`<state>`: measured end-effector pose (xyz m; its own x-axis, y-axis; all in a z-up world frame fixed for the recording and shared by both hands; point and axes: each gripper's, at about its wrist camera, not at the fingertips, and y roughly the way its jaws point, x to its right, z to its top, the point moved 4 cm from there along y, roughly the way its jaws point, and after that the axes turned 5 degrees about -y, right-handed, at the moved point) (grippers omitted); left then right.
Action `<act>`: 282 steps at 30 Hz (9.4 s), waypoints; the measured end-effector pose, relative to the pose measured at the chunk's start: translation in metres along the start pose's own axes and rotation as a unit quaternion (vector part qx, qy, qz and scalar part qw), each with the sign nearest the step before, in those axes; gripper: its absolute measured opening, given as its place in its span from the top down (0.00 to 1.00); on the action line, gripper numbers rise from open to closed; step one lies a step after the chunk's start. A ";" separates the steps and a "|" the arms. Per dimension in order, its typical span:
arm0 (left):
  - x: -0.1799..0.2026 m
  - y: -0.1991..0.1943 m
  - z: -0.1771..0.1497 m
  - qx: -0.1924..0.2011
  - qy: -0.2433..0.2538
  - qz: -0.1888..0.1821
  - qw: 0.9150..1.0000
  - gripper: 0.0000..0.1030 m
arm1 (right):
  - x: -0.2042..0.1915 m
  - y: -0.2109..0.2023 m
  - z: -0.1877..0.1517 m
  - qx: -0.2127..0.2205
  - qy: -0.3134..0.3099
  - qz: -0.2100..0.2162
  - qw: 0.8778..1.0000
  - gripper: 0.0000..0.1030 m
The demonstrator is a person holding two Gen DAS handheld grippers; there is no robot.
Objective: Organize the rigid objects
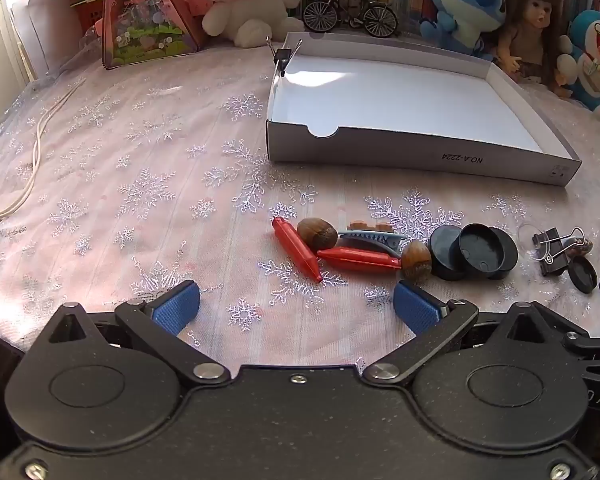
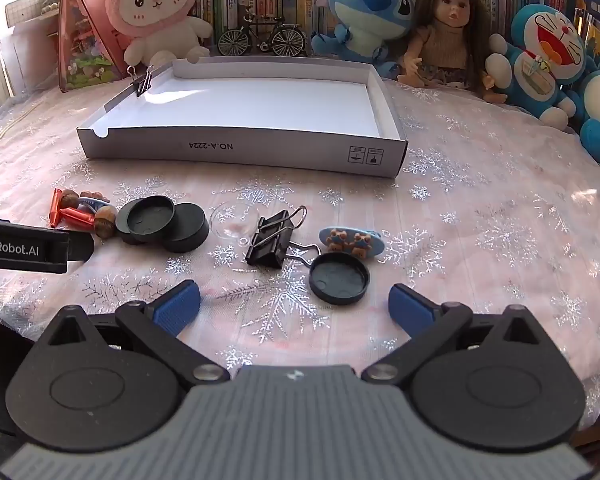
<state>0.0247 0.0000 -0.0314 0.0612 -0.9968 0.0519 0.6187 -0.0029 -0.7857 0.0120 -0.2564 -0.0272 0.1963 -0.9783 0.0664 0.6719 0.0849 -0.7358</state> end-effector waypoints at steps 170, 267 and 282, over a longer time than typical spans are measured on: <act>-0.023 -0.003 0.014 0.107 0.010 -0.009 0.994 0.59 | 0.017 -0.014 -0.004 0.076 0.011 -0.021 0.997 0.64; 0.068 0.187 0.241 0.012 -0.001 -0.061 0.998 0.59 | 0.052 0.212 0.225 -0.022 0.059 0.012 0.998 0.65; 0.073 0.190 0.237 0.023 0.025 -0.046 0.998 0.58 | 0.051 0.213 0.224 -0.023 0.053 0.009 0.998 0.65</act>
<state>0.3326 -0.0543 -0.0302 -0.0369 -0.9952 0.0907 0.6550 -0.0927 -0.7499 0.3251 -0.2461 -0.0294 0.1304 -0.9913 -0.0167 0.6343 0.0964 -0.7671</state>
